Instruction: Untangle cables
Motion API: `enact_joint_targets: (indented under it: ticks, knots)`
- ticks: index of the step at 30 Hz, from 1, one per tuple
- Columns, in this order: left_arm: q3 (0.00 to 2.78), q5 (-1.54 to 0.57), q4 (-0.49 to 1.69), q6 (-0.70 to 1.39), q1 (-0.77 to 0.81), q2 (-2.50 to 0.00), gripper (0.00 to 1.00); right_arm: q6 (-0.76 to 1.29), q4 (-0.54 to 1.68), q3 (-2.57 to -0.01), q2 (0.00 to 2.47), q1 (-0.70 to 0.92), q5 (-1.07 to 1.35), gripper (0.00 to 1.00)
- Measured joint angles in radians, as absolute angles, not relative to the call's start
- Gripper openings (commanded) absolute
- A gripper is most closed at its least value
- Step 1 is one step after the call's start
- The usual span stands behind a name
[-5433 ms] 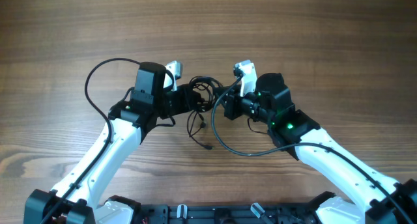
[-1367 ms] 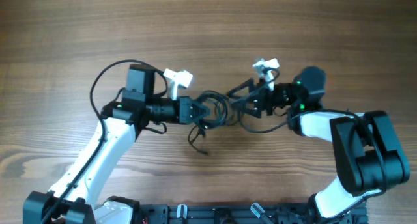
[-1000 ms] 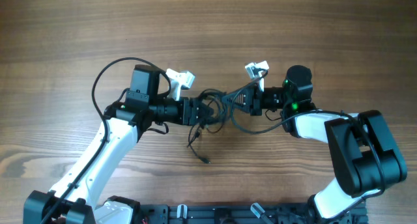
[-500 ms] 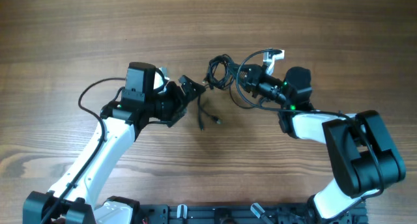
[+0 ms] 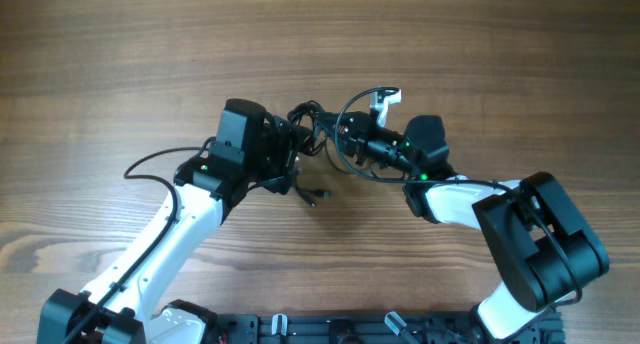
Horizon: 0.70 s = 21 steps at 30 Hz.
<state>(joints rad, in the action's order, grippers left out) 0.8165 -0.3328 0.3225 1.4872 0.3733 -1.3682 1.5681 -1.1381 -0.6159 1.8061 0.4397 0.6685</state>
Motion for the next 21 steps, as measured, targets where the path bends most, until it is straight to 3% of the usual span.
enact_joint_targets:
  ticks: [3, 9, 16, 20, 21]
  knots:
    - [0.817, -0.3, 0.321, 1.563, 0.38, -1.368, 0.55, 1.597, -1.169, -0.616, 1.806, 0.454, 0.669, 0.05]
    - [0.817, -0.272, 0.319, 1.663, 0.38, -1.368, 0.04, 1.647, -1.192, -0.616, 1.806, 0.458, 0.669, 0.05]
    - [0.817, -0.239, 0.318, 1.559, 0.376, -1.368, 0.04, 1.628, -1.19, -0.616, 1.806, 0.457, 0.698, 0.13]
    - [0.817, -0.229, 0.325, 1.331, 0.327, -1.368, 0.04, 1.512, -1.103, -0.618, 1.805, 0.453, 0.726, 0.35]
    - [0.817, -0.229, 0.328, 1.272, 0.307, -1.367, 0.04, 1.478, -1.057, -0.619, 1.805, 0.448, 0.733, 0.46]
